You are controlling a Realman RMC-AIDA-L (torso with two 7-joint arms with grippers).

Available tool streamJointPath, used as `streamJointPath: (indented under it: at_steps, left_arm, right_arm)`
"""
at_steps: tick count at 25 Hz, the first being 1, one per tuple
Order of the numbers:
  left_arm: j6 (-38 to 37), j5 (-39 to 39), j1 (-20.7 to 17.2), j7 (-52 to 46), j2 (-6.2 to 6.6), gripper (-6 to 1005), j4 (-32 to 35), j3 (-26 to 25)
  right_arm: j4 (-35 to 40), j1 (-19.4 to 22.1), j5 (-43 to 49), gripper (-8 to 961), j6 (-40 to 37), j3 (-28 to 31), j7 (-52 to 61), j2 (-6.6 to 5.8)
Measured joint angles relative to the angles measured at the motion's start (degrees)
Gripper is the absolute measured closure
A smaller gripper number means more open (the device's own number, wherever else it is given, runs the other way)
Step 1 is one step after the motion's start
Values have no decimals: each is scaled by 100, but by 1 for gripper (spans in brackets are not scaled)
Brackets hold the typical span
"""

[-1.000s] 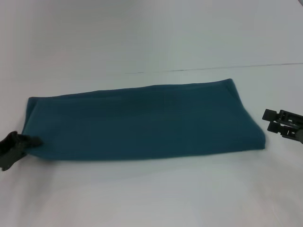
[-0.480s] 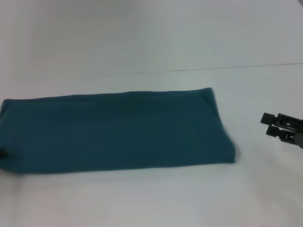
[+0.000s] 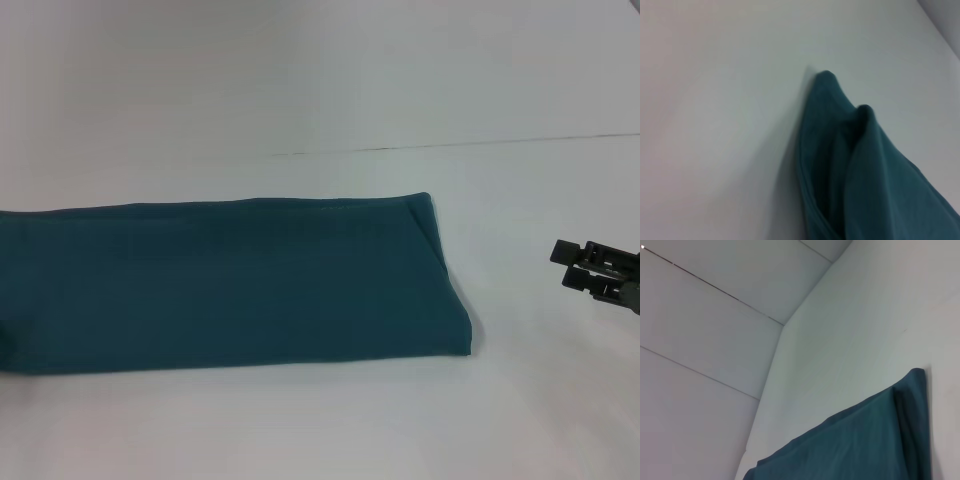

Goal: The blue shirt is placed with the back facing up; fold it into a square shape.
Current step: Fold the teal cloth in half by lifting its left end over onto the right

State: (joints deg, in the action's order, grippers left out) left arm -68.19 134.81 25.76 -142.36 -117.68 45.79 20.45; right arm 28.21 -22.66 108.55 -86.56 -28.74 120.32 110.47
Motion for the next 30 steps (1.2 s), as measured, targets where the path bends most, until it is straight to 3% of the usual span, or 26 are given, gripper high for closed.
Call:
streamJointPath:
  at_steps: [9, 16, 22, 30]
  left_arm:
    - [-195, -62, 22, 0, -27, 955, 66, -19]
    - [-947, -679, 116, 13, -36, 956, 442, -10]
    - [-1668, -1161, 485, -5, 6, 956, 591, 0]
    - [-2028, -1364, 1080, -62, -44, 955, 623, 195]
  right_arm:
    - [0, -2, 0, 129, 0, 0, -14, -4]
    - [1, -11, -1, 129, -2, 0, -16, 1]
    - [0, -11, -1, 129, 0, 1, -17, 2]
    - [-8, -16, -1, 129, 19, -10, -18, 10]
